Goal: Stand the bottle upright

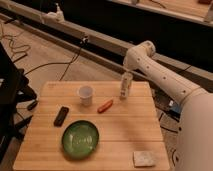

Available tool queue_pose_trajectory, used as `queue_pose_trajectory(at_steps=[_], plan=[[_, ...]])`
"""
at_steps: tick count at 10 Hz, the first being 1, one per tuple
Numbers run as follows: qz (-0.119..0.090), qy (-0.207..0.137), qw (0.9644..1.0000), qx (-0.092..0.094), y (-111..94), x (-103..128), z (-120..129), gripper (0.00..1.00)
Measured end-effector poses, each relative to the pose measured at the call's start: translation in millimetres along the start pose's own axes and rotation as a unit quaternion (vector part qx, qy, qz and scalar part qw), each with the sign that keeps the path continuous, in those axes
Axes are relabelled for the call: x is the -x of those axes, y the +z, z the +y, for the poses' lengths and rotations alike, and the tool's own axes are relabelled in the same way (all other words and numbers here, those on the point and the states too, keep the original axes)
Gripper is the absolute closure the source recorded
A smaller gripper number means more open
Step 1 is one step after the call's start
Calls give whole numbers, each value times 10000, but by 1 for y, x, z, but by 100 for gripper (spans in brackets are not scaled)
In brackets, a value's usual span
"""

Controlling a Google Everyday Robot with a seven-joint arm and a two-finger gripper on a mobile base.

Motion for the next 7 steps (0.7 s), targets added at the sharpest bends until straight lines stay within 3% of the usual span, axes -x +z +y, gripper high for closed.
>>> queue_pose_trajectory(at_steps=[3, 7], plan=[[188, 66, 9998, -22, 8, -5, -1, 100], [217, 326, 9990, -204, 17, 0, 2, 100]])
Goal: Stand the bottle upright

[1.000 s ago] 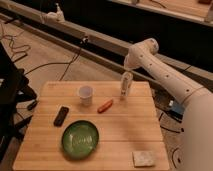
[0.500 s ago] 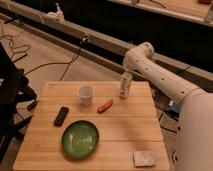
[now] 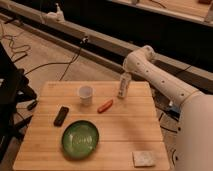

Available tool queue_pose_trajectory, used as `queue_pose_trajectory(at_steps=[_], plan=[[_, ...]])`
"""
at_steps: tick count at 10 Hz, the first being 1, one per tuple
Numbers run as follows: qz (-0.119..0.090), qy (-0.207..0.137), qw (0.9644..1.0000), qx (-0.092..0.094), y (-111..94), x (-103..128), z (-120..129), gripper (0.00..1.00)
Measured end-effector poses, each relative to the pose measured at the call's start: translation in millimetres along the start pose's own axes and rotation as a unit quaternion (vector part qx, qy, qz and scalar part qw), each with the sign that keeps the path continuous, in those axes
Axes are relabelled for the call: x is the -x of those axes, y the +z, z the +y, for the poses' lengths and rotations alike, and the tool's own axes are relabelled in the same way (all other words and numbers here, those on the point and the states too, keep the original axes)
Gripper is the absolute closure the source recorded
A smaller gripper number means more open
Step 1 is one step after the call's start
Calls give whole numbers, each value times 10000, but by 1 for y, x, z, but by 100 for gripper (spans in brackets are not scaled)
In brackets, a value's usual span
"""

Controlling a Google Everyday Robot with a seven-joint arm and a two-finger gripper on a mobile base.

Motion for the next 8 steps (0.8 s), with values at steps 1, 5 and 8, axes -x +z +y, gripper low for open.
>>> queue_pose_trajectory(at_steps=[1, 5, 8], plan=[[-13, 59, 10000, -30, 2, 2, 3, 100], [-21, 42, 10000, -85, 3, 6, 5, 76], [-22, -4, 9999, -142, 0, 10, 3, 45]])
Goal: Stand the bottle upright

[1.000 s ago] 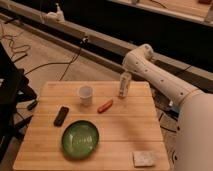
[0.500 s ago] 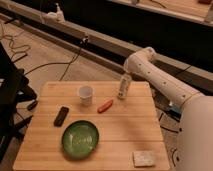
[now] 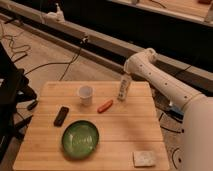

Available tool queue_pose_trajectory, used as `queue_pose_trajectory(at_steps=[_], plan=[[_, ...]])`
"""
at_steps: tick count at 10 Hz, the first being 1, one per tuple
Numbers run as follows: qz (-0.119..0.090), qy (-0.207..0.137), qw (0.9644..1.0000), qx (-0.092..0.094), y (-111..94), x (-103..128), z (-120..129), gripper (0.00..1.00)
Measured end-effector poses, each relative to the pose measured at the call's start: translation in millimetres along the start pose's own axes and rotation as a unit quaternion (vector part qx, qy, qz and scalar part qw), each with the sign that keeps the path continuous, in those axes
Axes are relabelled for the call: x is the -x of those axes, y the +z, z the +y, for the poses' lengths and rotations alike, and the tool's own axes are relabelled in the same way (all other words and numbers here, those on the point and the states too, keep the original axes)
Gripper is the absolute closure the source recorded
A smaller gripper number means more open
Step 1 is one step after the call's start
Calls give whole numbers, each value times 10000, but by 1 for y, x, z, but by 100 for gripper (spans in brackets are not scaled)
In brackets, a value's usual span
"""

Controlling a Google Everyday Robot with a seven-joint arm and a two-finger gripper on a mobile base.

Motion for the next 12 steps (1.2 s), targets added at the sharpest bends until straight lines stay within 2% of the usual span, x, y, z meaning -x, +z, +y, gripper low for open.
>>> queue_pose_trajectory(at_steps=[2, 3, 6, 7, 10, 12], plan=[[-20, -27, 10000, -71, -1, 6, -4, 32], [-31, -46, 9999, -124, -2, 10, -8, 31], [44, -171, 9996, -241, -13, 15, -16, 53], [107, -220, 9992, -303, -22, 16, -20, 66], [165, -308, 9982, -492, -42, 31, -30, 96], [181, -336, 9975, -600, -51, 40, -33, 100]])
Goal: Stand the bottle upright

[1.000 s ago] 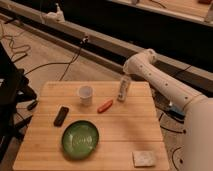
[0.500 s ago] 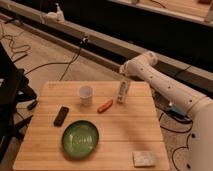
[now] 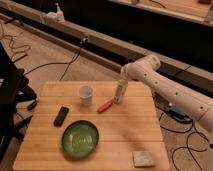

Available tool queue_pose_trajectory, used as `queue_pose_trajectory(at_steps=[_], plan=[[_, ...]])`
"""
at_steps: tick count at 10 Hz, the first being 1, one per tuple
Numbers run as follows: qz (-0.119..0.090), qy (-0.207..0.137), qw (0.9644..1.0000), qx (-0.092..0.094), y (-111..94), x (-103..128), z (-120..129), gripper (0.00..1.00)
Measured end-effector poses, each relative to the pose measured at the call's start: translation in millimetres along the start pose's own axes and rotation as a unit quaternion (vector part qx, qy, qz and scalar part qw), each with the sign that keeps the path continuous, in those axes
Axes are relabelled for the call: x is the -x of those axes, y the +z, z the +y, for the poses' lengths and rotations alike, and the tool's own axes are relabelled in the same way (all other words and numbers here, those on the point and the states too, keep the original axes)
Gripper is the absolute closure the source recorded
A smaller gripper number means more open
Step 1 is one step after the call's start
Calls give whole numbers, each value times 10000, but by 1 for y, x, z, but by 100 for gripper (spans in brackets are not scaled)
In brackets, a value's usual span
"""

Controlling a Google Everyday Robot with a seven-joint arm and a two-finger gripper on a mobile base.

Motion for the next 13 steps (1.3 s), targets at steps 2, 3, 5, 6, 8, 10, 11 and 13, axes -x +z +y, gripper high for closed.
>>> queue_pose_trajectory(at_steps=[2, 3, 5, 6, 8, 10, 11, 13], plan=[[57, -71, 9999, -56, -12, 4, -2, 100], [77, -103, 9999, -37, -15, 3, -1, 100], [97, -185, 9997, 135, -17, -5, 8, 100], [103, -230, 9994, 251, -15, -11, 12, 100], [121, -383, 9974, 595, -7, -29, 20, 100], [147, -502, 9952, 832, -2, -41, 23, 100], [142, -550, 9940, 935, 4, -43, 25, 100], [123, -618, 9919, 1103, 14, -44, 29, 100]])
